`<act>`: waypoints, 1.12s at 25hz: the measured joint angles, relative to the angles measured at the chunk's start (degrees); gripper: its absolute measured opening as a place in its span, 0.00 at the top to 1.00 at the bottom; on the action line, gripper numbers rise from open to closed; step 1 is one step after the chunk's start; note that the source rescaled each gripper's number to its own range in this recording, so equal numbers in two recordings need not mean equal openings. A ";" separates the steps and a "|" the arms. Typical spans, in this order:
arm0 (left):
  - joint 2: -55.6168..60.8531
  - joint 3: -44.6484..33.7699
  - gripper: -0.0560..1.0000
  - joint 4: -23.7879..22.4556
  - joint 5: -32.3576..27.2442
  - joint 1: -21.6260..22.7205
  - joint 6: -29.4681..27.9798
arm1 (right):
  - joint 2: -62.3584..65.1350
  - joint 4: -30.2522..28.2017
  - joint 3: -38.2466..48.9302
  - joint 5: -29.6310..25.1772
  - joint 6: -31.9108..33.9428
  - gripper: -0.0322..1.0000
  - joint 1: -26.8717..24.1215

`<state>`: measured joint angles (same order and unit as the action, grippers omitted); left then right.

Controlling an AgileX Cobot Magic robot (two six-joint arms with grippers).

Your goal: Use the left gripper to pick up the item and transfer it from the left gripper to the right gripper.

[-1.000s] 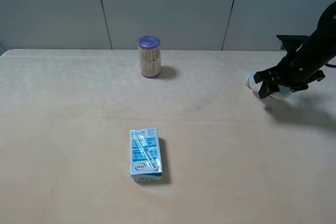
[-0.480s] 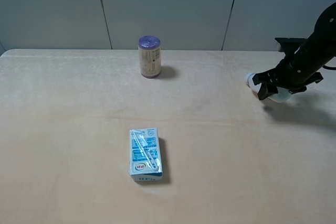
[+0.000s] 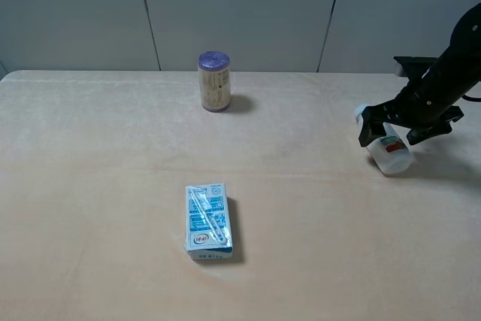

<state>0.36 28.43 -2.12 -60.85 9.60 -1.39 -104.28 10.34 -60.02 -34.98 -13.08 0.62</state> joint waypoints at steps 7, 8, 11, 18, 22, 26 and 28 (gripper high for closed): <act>0.00 0.00 0.00 0.00 0.00 0.00 0.05 | 4.93 0.30 0.00 -4.02 1.30 0.00 0.00; 0.00 0.00 0.00 0.00 0.00 0.00 0.05 | 6.31 0.36 0.00 -4.95 1.61 0.00 0.00; 0.00 0.00 0.00 0.00 0.00 0.00 0.05 | 10.75 0.36 0.00 -10.06 2.64 0.00 0.00; 0.00 0.00 0.00 0.00 0.00 0.00 0.05 | 21.85 0.18 -0.06 -23.65 3.93 0.00 0.00; 0.00 0.00 0.00 0.00 0.00 0.00 0.05 | 29.15 0.18 1.04 -30.75 4.36 0.00 0.00; 0.00 0.00 0.00 0.00 0.00 0.00 0.05 | 39.14 0.18 6.85 -33.81 4.54 0.00 0.00; 0.00 0.00 0.00 -0.12 0.00 0.00 0.05 | 45.17 0.18 10.66 -34.07 4.54 0.00 0.00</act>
<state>0.36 28.43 -2.24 -60.85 9.60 -1.34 -59.11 10.52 -49.36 -69.05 -8.54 0.62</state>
